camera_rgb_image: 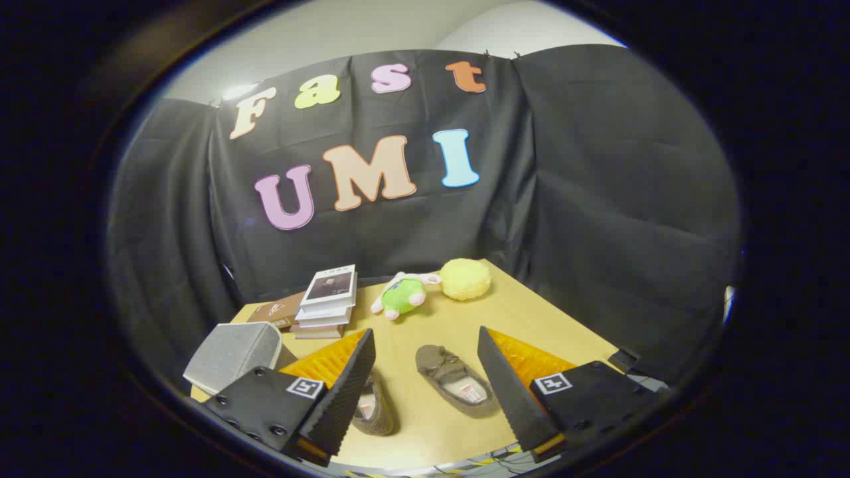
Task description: Open the storage box then place both shoes into the box .Put the left shoe in first, then the right shoe, with the right side of both shoes facing outward in a uniform manner.
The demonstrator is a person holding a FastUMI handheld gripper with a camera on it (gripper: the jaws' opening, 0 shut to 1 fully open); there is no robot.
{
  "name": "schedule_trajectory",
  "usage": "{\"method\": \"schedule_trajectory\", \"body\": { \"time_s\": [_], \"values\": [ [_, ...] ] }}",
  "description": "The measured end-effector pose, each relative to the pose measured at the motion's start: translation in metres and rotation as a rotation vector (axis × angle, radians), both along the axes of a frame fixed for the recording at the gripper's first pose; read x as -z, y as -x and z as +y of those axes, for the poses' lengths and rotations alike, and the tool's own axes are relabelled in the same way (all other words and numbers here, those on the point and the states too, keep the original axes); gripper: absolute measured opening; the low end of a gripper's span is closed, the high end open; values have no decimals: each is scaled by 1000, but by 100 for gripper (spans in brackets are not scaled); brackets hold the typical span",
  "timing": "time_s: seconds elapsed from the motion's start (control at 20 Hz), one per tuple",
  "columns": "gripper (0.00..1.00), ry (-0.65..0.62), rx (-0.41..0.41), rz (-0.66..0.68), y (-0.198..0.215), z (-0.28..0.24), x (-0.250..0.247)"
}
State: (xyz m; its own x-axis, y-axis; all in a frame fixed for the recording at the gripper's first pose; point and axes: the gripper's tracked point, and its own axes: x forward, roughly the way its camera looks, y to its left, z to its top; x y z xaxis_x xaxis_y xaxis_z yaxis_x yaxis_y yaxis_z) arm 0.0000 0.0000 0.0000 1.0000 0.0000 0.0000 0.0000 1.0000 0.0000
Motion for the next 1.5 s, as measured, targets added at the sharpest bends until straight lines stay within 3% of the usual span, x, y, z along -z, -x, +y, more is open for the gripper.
{"method": "schedule_trajectory", "body": {
  "time_s": [0.95, 1.5],
  "values": [
    [98, 8, -25, 16, 5, 14, -7],
    [98, -40, -171, 93, -8, 72, 13]
  ]
}}
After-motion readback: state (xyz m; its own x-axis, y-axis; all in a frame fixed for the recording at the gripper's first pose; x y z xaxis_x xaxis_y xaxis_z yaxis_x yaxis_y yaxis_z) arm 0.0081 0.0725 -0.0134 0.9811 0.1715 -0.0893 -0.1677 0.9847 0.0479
